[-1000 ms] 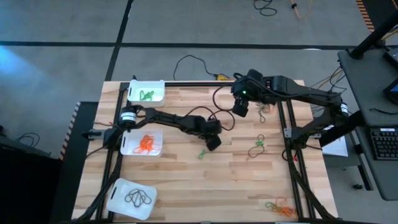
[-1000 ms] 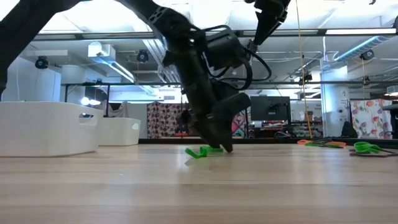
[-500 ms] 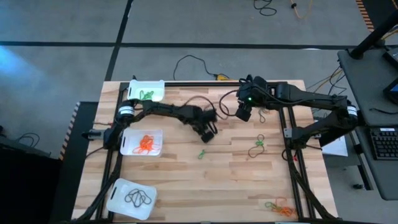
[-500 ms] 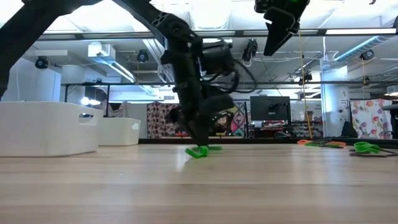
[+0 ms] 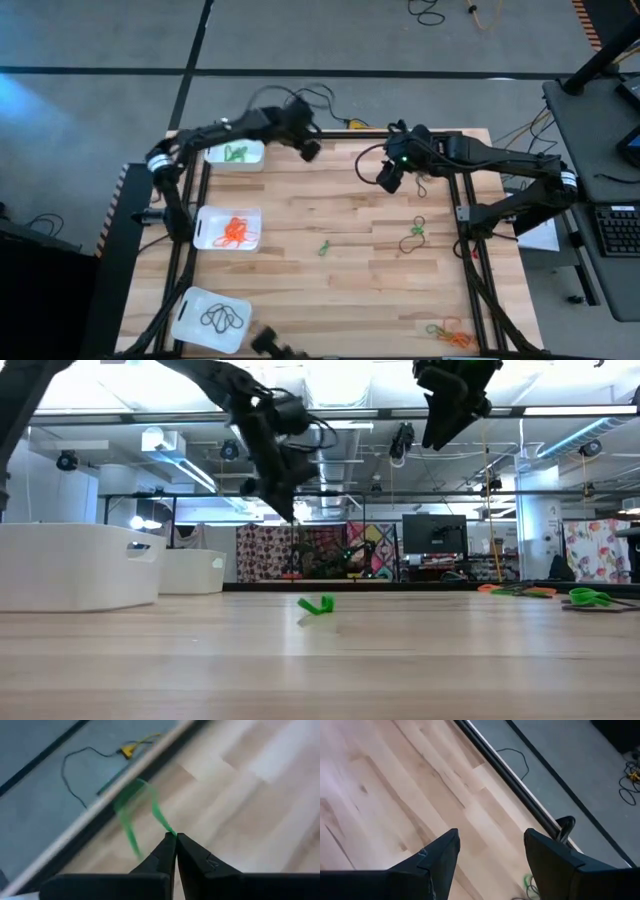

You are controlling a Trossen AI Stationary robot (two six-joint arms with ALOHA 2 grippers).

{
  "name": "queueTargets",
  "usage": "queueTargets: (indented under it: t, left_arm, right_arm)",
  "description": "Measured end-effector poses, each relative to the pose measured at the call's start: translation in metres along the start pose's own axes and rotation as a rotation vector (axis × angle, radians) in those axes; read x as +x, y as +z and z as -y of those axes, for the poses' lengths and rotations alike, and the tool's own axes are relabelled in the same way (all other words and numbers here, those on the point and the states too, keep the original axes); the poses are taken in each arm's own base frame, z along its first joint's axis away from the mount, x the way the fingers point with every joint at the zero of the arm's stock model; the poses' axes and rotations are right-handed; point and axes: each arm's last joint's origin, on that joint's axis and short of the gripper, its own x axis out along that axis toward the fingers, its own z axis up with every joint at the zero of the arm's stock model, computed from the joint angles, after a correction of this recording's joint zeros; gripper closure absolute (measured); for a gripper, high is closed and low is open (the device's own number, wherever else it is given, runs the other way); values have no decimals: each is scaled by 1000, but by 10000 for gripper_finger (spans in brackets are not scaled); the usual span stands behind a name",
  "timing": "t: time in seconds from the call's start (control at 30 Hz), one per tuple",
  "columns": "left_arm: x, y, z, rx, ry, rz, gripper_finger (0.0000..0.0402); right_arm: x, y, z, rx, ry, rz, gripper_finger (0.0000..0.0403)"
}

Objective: Sort rubber bands into baskets
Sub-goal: Put the green rubber band into the top white bin

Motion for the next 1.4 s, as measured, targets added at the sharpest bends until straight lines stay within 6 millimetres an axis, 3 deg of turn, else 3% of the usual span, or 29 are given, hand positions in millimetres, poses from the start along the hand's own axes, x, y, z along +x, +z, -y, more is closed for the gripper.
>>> queueTargets:
  t: [0.23, 0.5, 0.73, 0.9, 1.23, 1.4]
  left_arm:
    - [-18, -10, -82, -108, 175, -151, 402]
    - [-6, -46, -123, -202, 315, -377, 402]
    - [22, -81, -128, -252, 331, -442, 402]
    - [31, -91, -128, -308, 375, -414, 391]
    - [36, -101, -129, -301, 378, -436, 302]
    - [15, -97, -118, -266, 351, -488, 264]
  right_arm:
    - [-2, 3, 0, 71, 6, 18, 186]
    - [0, 6, -1, 128, 11, 38, 186]
    - [0, 11, -3, 180, 27, 82, 186]
    - [-1, 20, -3, 231, 49, 162, 186]
    - [-4, 36, -4, 247, 87, 315, 186]
    - [-5, 42, 0, 217, 83, 371, 186]
